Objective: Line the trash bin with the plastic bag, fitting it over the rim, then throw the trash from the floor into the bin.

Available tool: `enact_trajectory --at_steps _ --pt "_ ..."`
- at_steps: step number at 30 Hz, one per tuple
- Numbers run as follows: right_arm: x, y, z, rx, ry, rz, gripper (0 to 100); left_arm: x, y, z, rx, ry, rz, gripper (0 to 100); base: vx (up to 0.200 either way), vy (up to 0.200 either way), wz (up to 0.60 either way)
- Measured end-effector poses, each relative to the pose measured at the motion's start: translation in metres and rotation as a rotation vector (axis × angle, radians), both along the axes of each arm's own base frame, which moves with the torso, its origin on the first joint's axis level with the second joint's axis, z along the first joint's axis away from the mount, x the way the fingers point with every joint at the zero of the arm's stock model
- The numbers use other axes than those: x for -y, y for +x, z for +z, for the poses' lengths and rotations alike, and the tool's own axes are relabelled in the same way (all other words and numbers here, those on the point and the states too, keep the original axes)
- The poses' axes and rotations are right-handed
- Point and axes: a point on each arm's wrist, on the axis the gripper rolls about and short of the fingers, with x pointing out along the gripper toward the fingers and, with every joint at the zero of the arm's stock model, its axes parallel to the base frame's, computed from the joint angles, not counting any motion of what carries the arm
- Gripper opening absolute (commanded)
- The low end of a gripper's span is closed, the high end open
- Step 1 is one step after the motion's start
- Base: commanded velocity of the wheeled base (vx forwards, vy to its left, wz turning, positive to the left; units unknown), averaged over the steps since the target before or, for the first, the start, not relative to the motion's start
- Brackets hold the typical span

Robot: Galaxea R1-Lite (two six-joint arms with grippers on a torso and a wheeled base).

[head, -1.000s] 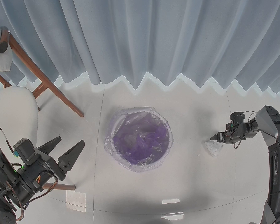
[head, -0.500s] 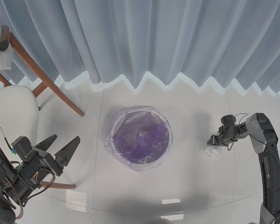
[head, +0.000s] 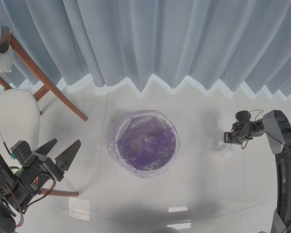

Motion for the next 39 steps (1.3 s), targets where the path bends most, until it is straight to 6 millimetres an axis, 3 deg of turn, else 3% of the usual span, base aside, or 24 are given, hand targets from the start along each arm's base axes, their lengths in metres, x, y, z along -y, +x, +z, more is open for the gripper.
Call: enact_trajectory --at_steps 3,4,10,14,20,36,37,39 --pt "0.006 -0.011 0.018 -0.003 0.013 0.000 0 0.000 0.000 0.000 0.002 -0.001 -0.001 100 0.000 0.000 0.00" --pt "0.007 -0.016 0.023 -0.011 0.015 0.002 100 0.000 0.000 0.001 0.003 -0.001 -0.002 100 0.000 0.000 0.00" --pt "0.012 -0.045 0.043 -0.011 0.016 0.018 100 0.000 0.001 0.001 0.008 -0.002 -0.004 100 0.000 0.000 0.00" --pt "0.010 -0.050 0.052 0.081 0.001 0.028 100 0.001 0.001 0.002 0.009 -0.003 -0.005 100 0.000 0.000 0.00" --pt "0.000 -0.056 0.042 0.069 -0.025 0.043 100 0.000 0.000 0.001 0.006 -0.001 -0.005 100 0.000 0.000 0.00" --pt "-0.023 0.000 0.002 0.046 -0.072 0.081 100 0.000 0.000 -0.001 -0.006 0.004 -0.001 100 0.000 0.000 0.00" --pt "-0.024 0.003 -0.003 0.028 -0.077 0.079 0 0.000 0.000 -0.002 -0.008 0.005 0.000 100 0.000 0.000 0.00" --pt "-0.025 0.005 -0.018 -0.029 -0.087 0.073 0 0.000 0.000 -0.002 -0.009 0.005 0.000 100 0.000 0.000 0.00"
